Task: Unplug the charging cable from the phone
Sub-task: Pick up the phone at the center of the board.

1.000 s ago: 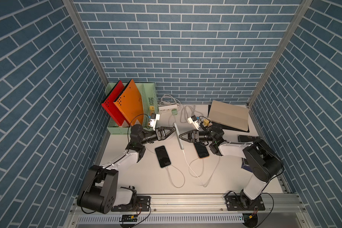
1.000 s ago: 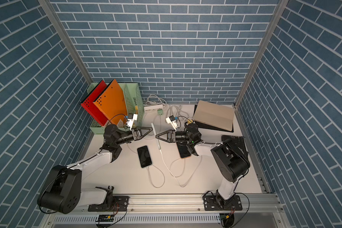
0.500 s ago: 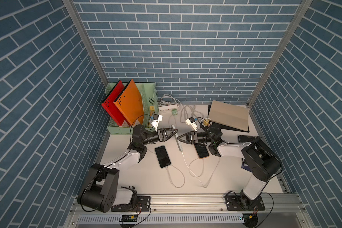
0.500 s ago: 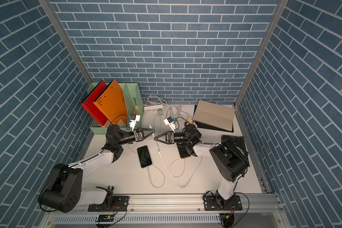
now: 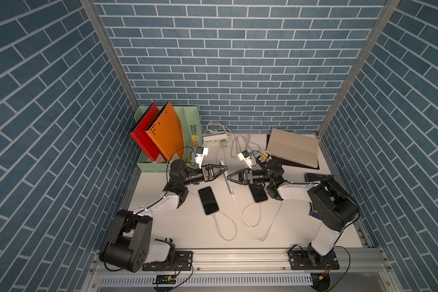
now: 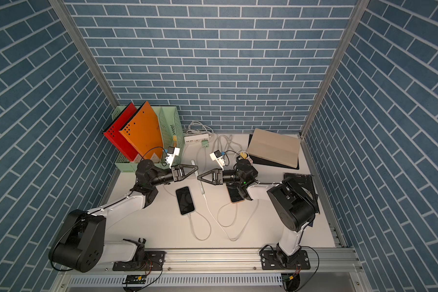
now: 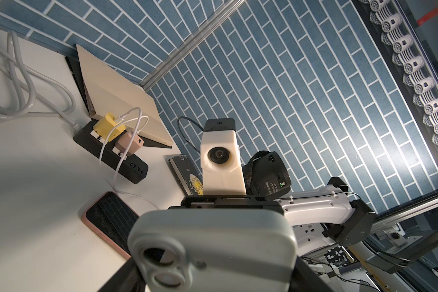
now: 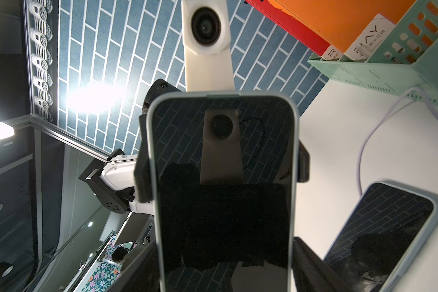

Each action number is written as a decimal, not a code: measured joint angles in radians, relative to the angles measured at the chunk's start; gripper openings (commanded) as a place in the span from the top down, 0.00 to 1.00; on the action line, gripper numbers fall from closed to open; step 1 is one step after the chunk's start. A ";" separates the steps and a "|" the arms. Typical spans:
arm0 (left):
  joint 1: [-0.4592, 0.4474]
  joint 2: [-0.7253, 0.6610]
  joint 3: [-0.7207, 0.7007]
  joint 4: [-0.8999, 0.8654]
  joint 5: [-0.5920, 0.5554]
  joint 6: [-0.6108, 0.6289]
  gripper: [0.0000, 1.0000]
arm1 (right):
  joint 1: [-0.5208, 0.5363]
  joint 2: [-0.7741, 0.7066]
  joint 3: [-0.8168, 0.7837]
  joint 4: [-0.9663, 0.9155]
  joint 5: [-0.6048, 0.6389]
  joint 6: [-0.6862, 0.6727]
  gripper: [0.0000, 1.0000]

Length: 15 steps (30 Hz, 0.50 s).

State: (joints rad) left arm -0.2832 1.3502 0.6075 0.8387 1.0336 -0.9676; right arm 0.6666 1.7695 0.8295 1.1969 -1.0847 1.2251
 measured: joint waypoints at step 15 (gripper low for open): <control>-0.009 -0.016 0.025 -0.113 -0.003 0.086 1.00 | -0.008 -0.029 -0.037 -0.028 0.002 -0.050 0.15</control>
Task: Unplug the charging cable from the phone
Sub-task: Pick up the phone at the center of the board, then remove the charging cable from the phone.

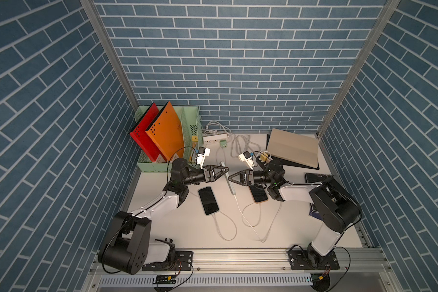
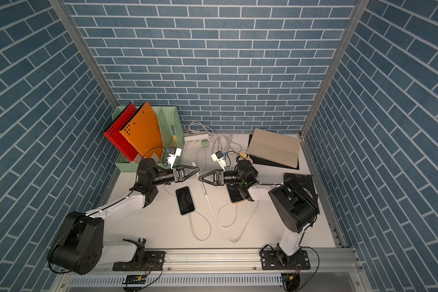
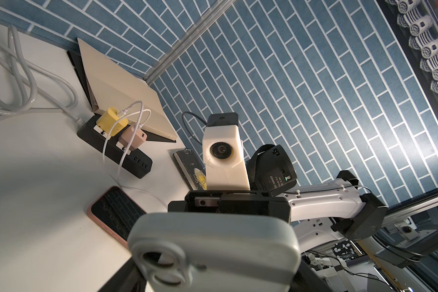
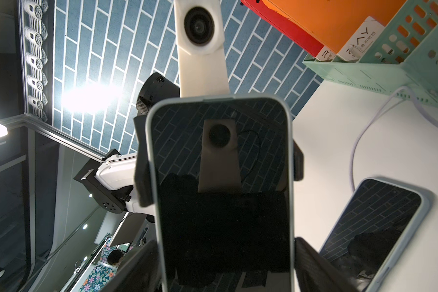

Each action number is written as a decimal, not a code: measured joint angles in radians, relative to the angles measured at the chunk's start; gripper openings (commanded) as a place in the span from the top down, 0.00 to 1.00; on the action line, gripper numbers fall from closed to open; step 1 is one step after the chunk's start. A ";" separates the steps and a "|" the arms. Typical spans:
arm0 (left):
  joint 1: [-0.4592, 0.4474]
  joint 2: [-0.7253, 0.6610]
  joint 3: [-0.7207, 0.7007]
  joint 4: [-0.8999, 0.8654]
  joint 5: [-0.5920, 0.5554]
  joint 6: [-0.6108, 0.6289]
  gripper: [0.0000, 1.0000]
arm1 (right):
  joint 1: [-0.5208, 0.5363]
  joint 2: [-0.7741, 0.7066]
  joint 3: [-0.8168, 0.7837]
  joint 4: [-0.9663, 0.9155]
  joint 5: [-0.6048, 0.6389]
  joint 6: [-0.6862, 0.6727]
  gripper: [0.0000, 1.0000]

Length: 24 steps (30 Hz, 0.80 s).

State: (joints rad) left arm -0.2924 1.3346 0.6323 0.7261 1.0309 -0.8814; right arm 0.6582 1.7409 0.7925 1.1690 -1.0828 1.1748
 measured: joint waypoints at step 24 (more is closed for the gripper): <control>0.019 -0.001 0.037 -0.042 -0.069 0.026 1.00 | -0.001 -0.147 -0.138 -0.275 -0.060 -0.244 0.40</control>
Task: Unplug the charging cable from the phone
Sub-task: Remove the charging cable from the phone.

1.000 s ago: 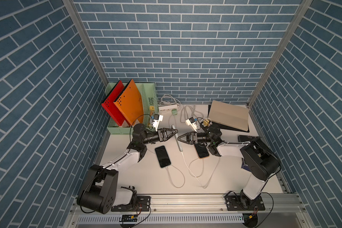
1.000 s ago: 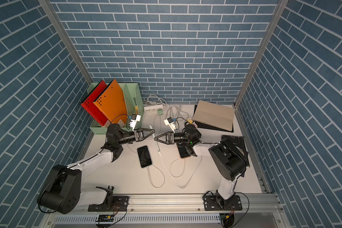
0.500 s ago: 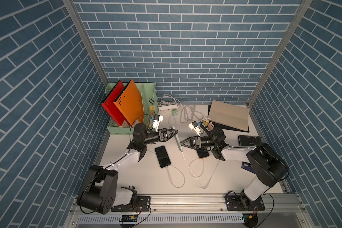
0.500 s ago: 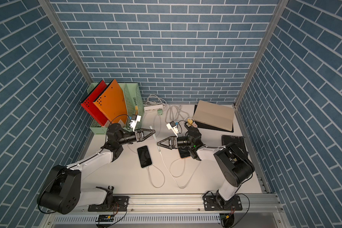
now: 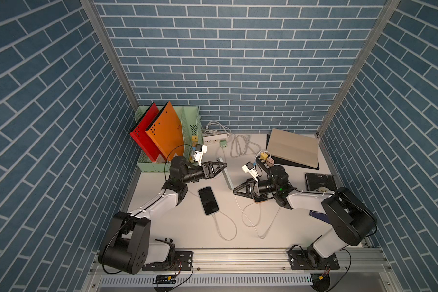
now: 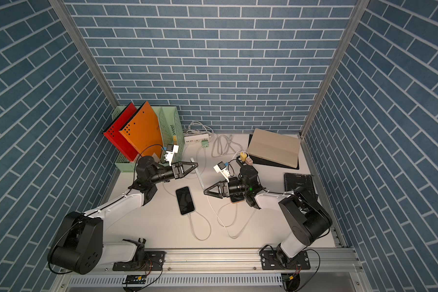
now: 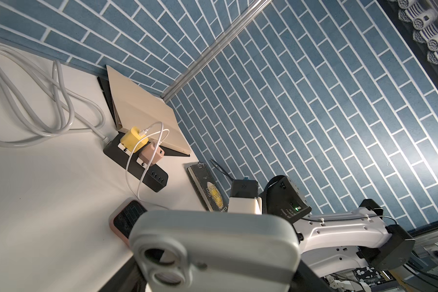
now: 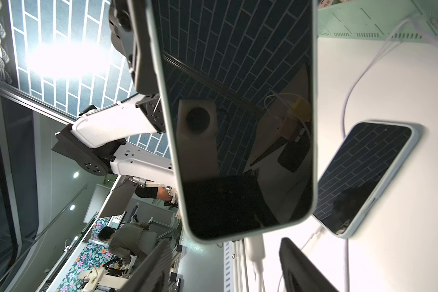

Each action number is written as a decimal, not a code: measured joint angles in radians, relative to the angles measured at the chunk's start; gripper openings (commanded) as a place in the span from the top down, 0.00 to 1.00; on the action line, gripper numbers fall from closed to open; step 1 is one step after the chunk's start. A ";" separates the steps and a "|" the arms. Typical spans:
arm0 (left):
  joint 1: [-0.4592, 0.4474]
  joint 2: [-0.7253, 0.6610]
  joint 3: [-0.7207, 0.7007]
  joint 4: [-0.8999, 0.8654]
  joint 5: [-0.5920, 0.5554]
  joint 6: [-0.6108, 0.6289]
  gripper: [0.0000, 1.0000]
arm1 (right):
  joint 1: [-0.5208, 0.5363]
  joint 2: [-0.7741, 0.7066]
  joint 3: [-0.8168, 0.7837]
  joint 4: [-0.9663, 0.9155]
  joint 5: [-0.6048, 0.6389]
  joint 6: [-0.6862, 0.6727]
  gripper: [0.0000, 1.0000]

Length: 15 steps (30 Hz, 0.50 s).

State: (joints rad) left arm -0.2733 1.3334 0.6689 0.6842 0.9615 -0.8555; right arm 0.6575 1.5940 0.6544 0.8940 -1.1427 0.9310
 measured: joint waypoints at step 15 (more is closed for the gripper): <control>0.011 0.000 0.012 -0.020 -0.001 0.000 1.00 | 0.008 0.000 -0.041 -0.061 0.001 -0.065 0.78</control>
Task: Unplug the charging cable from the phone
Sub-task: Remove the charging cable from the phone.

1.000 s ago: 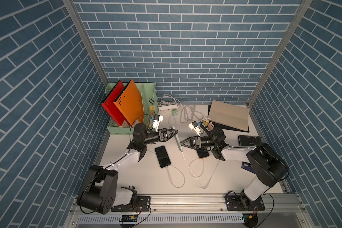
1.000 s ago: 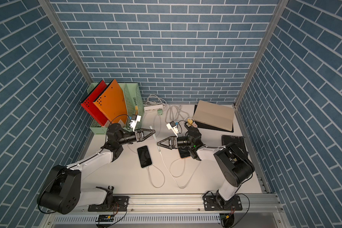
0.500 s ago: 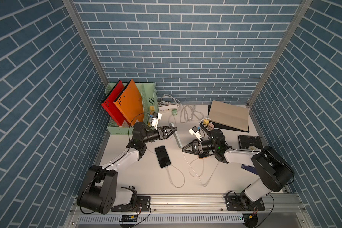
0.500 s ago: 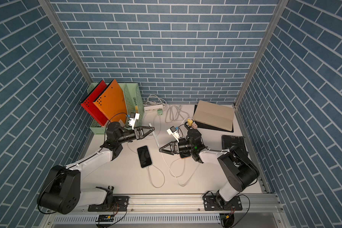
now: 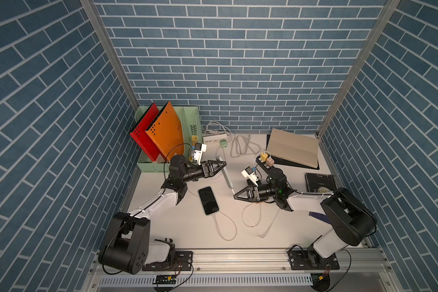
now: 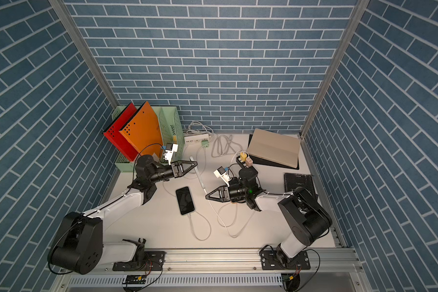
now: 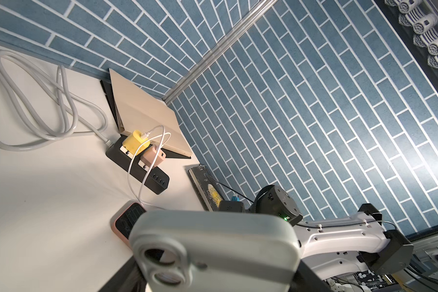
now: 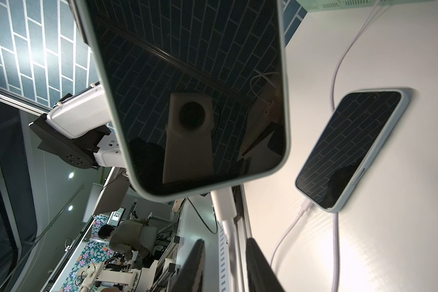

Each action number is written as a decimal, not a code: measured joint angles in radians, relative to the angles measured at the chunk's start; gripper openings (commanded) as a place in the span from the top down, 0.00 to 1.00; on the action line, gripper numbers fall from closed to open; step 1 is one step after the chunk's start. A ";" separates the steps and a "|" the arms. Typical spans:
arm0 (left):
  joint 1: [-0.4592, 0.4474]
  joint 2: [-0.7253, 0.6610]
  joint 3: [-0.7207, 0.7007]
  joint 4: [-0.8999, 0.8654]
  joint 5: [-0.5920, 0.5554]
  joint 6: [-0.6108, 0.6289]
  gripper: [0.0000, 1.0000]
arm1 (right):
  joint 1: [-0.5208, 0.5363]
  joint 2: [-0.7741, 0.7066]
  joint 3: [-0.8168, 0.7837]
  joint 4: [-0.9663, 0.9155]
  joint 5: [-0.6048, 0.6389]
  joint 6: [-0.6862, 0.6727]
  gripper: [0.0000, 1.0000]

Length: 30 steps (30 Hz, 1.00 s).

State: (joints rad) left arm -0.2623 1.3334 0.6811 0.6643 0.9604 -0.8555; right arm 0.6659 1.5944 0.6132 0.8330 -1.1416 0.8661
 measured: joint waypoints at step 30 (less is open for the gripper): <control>0.016 0.000 0.000 -0.010 -0.011 0.001 1.00 | 0.001 0.037 0.125 -0.538 0.209 -0.330 1.00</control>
State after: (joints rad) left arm -0.2466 1.3334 0.6811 0.6544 0.9497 -0.8543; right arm 0.6670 1.6314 0.7383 0.2947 -0.9329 0.5365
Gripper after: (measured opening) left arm 0.810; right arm 0.065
